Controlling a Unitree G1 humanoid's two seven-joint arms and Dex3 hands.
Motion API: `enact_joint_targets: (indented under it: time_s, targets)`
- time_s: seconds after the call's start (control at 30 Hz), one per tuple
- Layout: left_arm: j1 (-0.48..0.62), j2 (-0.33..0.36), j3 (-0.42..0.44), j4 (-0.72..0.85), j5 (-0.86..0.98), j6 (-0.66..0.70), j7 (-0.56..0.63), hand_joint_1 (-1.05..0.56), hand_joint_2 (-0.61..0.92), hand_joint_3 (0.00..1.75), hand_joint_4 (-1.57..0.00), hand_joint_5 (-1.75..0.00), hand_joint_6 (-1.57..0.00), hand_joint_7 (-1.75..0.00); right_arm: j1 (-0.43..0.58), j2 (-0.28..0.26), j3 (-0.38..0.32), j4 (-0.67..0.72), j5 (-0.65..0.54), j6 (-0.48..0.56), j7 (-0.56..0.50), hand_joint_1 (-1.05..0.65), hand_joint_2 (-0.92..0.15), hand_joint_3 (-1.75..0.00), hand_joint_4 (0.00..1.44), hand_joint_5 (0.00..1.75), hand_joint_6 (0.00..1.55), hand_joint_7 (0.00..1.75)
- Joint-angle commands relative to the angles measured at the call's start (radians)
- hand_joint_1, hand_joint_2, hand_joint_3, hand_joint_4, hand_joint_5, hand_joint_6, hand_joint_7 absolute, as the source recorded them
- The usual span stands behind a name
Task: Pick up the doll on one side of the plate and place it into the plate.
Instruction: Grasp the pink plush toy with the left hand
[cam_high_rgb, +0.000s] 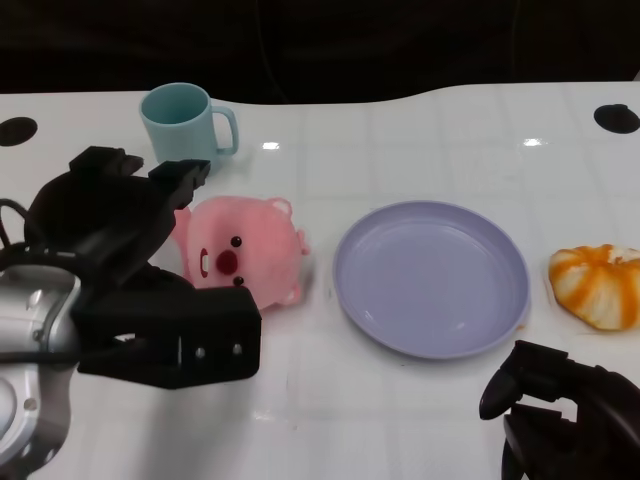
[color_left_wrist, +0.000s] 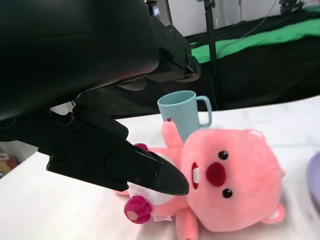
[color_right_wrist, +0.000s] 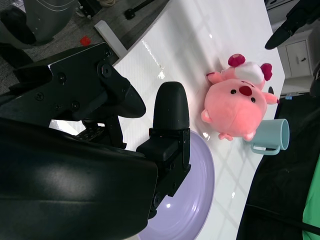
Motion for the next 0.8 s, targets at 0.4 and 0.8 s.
enact_joint_targets:
  time_s: [0.4,0.8]
  targets:
    - [-0.173,-0.044,-0.082,0.306,0.052,0.009,-0.047,-0.76,0.9,0.0,-0.04,-0.27,-0.19,-0.01,0.016,-0.006,-0.004,-0.018,-0.001,-0.001,-0.008,-0.06,-0.69,-1.14,0.66,1.75,0.49,1.59]
    - [-0.26,-0.086,-0.121,0.537,0.003,-0.052,-0.003,-0.72,0.89,0.0,-0.06,-0.23,-0.22,-0.02,0.026,-0.008,-0.008,-0.029,0.002,0.001,-0.009,-0.08,-0.67,-1.16,0.66,1.75,0.5,1.59]
